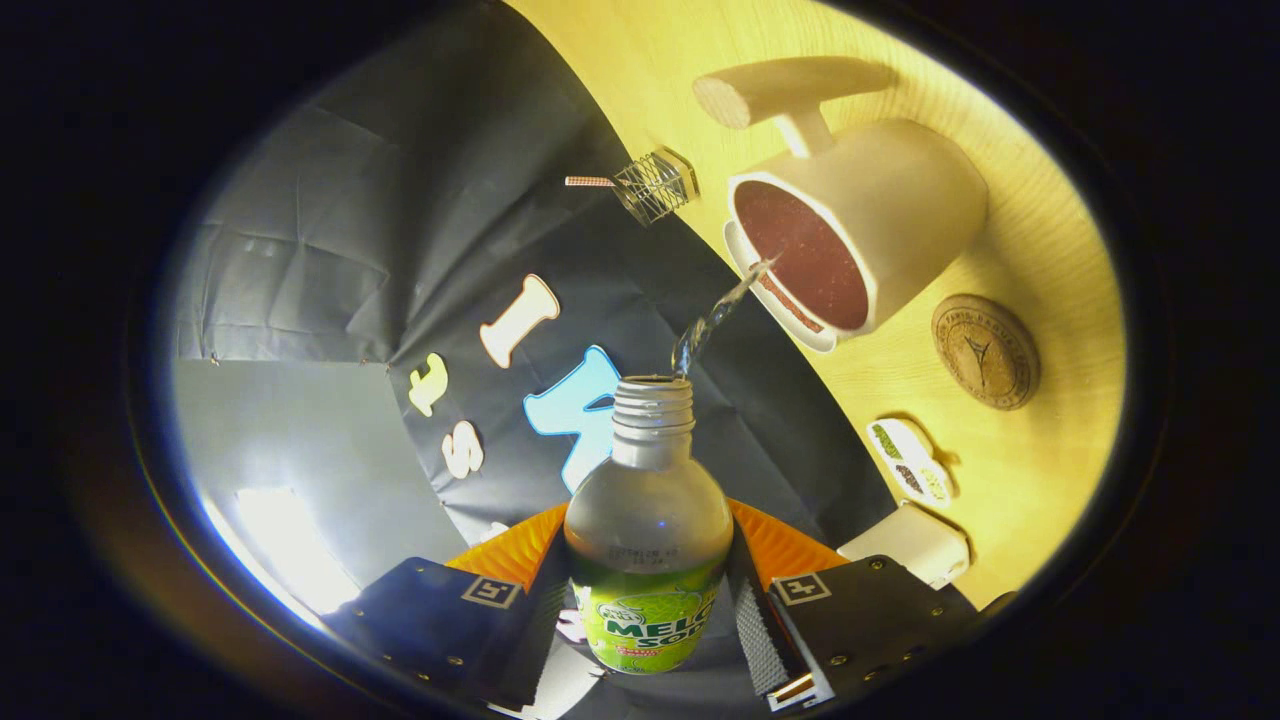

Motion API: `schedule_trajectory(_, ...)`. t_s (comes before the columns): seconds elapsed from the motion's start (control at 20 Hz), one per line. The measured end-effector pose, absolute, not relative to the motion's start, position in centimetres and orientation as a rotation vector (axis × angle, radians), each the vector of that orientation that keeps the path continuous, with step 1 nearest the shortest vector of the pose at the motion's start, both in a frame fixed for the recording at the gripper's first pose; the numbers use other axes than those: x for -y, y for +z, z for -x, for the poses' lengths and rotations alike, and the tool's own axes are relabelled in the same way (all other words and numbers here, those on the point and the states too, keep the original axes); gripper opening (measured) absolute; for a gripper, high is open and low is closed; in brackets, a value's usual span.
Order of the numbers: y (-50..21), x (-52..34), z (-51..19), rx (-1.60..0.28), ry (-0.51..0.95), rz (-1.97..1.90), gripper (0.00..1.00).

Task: Take the bottle from table, then pour the juice into the cup, finally place the bottle on the coaster

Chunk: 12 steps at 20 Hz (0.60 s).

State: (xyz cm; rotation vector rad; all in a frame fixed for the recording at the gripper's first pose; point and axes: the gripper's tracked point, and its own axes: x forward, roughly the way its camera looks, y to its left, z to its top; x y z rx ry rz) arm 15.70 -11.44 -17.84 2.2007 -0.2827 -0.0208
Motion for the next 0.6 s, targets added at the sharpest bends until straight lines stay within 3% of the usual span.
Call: schedule_trajectory(0.6,-15.9,12.4,-16.6,0.306,-0.029,-2.258,0.76)
